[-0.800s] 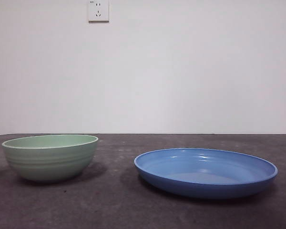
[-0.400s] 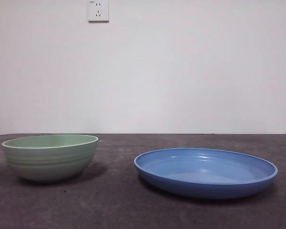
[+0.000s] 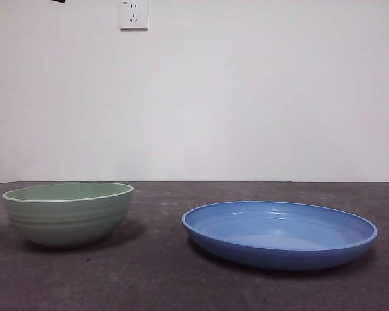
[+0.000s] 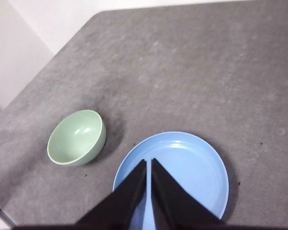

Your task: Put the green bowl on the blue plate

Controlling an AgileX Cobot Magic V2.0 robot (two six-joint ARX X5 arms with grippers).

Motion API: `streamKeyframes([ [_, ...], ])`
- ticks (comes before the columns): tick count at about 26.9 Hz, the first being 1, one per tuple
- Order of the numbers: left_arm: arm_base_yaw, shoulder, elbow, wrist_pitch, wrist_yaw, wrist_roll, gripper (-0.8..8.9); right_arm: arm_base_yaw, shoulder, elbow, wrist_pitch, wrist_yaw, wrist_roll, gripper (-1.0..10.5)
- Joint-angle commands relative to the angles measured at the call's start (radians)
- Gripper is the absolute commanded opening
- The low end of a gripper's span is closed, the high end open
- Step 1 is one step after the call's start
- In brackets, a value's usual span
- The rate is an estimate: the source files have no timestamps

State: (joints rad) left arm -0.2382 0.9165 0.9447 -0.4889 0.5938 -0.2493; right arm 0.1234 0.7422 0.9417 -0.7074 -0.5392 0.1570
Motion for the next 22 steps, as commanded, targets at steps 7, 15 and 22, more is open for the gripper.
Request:
streamKeyframes([
  [7,-0.005,0.005,0.02,0.009,0.009,0.054,0.32,0.002,0.008,0.019,0.003,-0.004,-0.016,0.1],
  [15,-0.004,0.005,0.02,0.008,0.009,0.054,4.54,0.002,0.008,0.019,-0.001,-0.004,-0.016,3.5],
  [22,-0.004,0.005,0.02,-0.001,0.008,0.055,5.63,0.002,0.008,0.019,-0.004,-0.004,-0.015,6.0],
])
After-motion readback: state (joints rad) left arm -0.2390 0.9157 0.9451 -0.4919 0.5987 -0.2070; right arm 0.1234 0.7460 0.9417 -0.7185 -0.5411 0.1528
